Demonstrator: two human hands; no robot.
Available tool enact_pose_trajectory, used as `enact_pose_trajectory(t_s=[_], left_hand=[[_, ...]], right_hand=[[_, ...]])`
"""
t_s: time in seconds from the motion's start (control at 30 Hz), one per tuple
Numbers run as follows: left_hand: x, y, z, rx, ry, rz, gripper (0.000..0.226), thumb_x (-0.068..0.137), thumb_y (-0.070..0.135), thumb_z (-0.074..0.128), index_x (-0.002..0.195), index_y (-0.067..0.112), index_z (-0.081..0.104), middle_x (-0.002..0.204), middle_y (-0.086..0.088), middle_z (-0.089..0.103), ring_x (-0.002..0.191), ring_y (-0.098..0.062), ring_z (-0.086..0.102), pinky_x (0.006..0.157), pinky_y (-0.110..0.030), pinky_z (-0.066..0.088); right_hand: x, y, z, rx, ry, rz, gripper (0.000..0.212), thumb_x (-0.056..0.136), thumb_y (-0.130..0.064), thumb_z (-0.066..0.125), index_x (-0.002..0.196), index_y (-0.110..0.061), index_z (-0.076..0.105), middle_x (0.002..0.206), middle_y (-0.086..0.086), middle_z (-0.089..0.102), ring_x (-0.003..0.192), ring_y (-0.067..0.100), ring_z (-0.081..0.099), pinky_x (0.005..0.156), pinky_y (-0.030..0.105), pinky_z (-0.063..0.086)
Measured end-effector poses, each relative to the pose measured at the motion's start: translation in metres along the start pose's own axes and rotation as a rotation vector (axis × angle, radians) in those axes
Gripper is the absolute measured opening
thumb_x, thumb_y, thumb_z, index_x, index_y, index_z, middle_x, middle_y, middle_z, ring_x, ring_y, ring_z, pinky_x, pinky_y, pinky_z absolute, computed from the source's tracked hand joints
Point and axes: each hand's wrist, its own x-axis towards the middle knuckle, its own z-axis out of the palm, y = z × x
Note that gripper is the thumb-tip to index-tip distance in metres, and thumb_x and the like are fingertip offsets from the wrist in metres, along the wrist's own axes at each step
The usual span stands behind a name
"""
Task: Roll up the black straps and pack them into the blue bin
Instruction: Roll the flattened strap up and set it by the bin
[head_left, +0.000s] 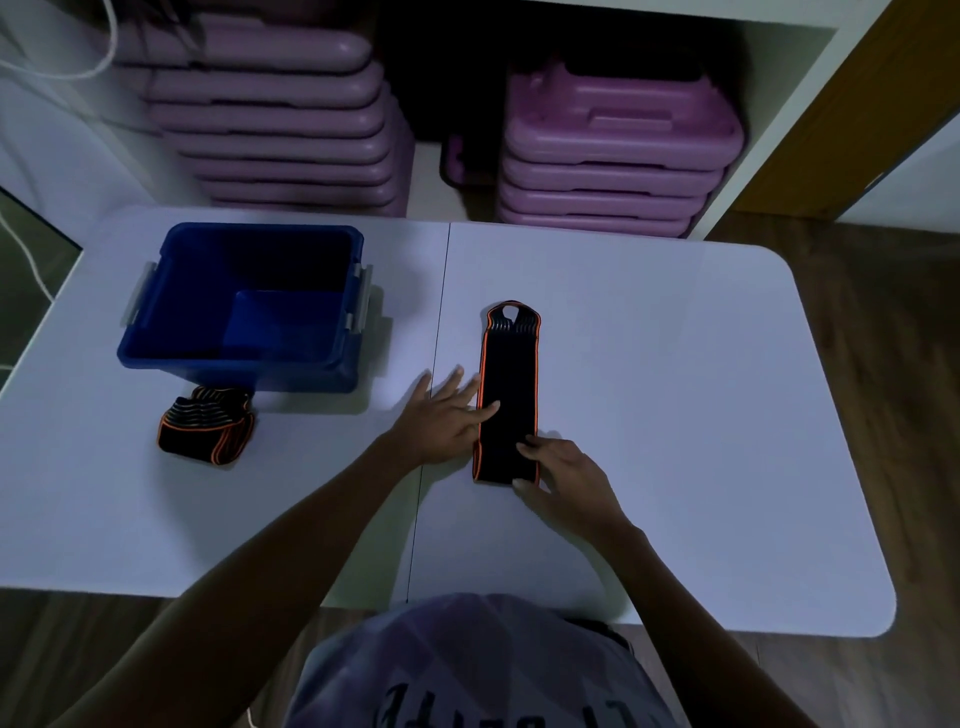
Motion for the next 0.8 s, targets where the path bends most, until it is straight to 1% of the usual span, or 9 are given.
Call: enact_pose_trajectory(t_s=[0.1, 0.17, 0.23, 0.33, 0.5, 0.6, 0.67, 0.73, 0.8], left_hand=[[-0.003, 0.012, 0.000, -0.233, 0.106, -0.037, 0.059, 0.089, 0.044, 0.018, 0.141, 0.024, 0.039, 0.156, -0.002, 0.021, 0.146, -0.019, 0.006, 0.115, -0.052, 0.002], [-0.013, 0.020, 0.007, -0.273, 0.258, 0.073, 0.057, 0.089, 0.046, 0.031, 0.134, 0.017, 0.049, 0.150, -0.004, 0.037, 0.142, -0.017, 0.023, 0.114, -0.045, 0.012], [-0.025, 0.028, 0.020, -0.218, 0.318, 0.212, 0.058, 0.085, 0.052, 0.047, 0.130, 0.016, 0.053, 0.142, -0.003, 0.049, 0.134, -0.018, 0.040, 0.109, -0.039, 0.026], [-0.034, 0.034, 0.034, -0.182, 0.367, 0.217, 0.053, 0.083, 0.048, 0.050, 0.126, 0.016, 0.056, 0.131, -0.003, 0.059, 0.118, -0.020, 0.056, 0.095, -0.037, 0.044], [-0.028, 0.039, 0.027, -0.309, 0.412, 0.175, 0.047, 0.080, 0.040, 0.057, 0.119, 0.013, 0.059, 0.115, -0.007, 0.062, 0.107, -0.022, 0.056, 0.081, -0.034, 0.045], [-0.025, 0.035, 0.022, -0.408, 0.393, 0.185, 0.043, 0.078, 0.035, 0.068, 0.114, 0.011, 0.063, 0.103, -0.006, 0.064, 0.092, -0.018, 0.058, 0.073, -0.032, 0.047], [-0.024, 0.034, 0.018, -0.500, 0.364, 0.167, 0.039, 0.079, 0.032, 0.069, 0.112, 0.012, 0.064, 0.102, -0.006, 0.068, 0.090, -0.017, 0.061, 0.075, -0.029, 0.049], [-0.025, 0.037, 0.013, -0.603, 0.323, 0.075, 0.033, 0.082, 0.034, 0.066, 0.110, 0.016, 0.063, 0.099, -0.003, 0.070, 0.087, -0.016, 0.063, 0.074, -0.023, 0.047], [-0.023, 0.040, 0.014, -0.676, 0.291, -0.064, 0.029, 0.083, 0.039, 0.064, 0.104, 0.020, 0.059, 0.094, -0.002, 0.069, 0.082, -0.016, 0.062, 0.071, -0.027, 0.048]], right_hand=[[0.002, 0.004, 0.000, -0.020, -0.025, -0.032, 0.062, 0.080, -0.046, 0.067, 0.136, -0.027, 0.049, 0.141, -0.006, 0.052, 0.128, 0.014, 0.047, 0.103, 0.034, 0.045], [0.003, 0.006, 0.003, -0.025, 0.038, -0.081, 0.054, 0.080, -0.037, 0.070, 0.131, -0.025, 0.055, 0.133, -0.002, 0.059, 0.122, 0.018, 0.054, 0.095, 0.037, 0.051], [0.005, 0.007, 0.001, -0.018, 0.069, -0.101, 0.050, 0.080, -0.034, 0.070, 0.128, -0.024, 0.058, 0.129, -0.002, 0.062, 0.118, 0.019, 0.056, 0.092, 0.035, 0.052], [0.009, 0.008, -0.005, -0.013, 0.061, -0.169, 0.049, 0.078, -0.027, 0.073, 0.125, -0.020, 0.062, 0.123, 0.001, 0.065, 0.112, 0.024, 0.060, 0.088, 0.034, 0.052], [0.015, 0.008, -0.009, 0.092, -0.011, -0.151, 0.050, 0.080, -0.023, 0.072, 0.129, -0.018, 0.059, 0.121, 0.003, 0.064, 0.109, 0.025, 0.057, 0.088, 0.036, 0.051], [0.018, 0.013, -0.006, 0.140, -0.069, -0.132, 0.047, 0.083, -0.030, 0.066, 0.128, -0.020, 0.058, 0.116, 0.001, 0.062, 0.105, 0.024, 0.056, 0.088, 0.039, 0.050], [0.018, 0.016, -0.004, 0.211, -0.099, -0.093, 0.044, 0.086, -0.037, 0.059, 0.126, -0.021, 0.060, 0.112, -0.001, 0.059, 0.105, 0.024, 0.054, 0.090, 0.039, 0.048], [0.016, 0.012, -0.007, 0.302, -0.114, -0.050, 0.039, 0.088, -0.039, 0.056, 0.122, -0.022, 0.063, 0.109, -0.003, 0.058, 0.106, 0.022, 0.052, 0.092, 0.035, 0.045], [0.017, 0.008, -0.012, 0.393, -0.113, 0.000, 0.030, 0.091, -0.029, 0.058, 0.118, -0.019, 0.065, 0.105, -0.002, 0.060, 0.104, 0.020, 0.055, 0.090, 0.031, 0.046]])
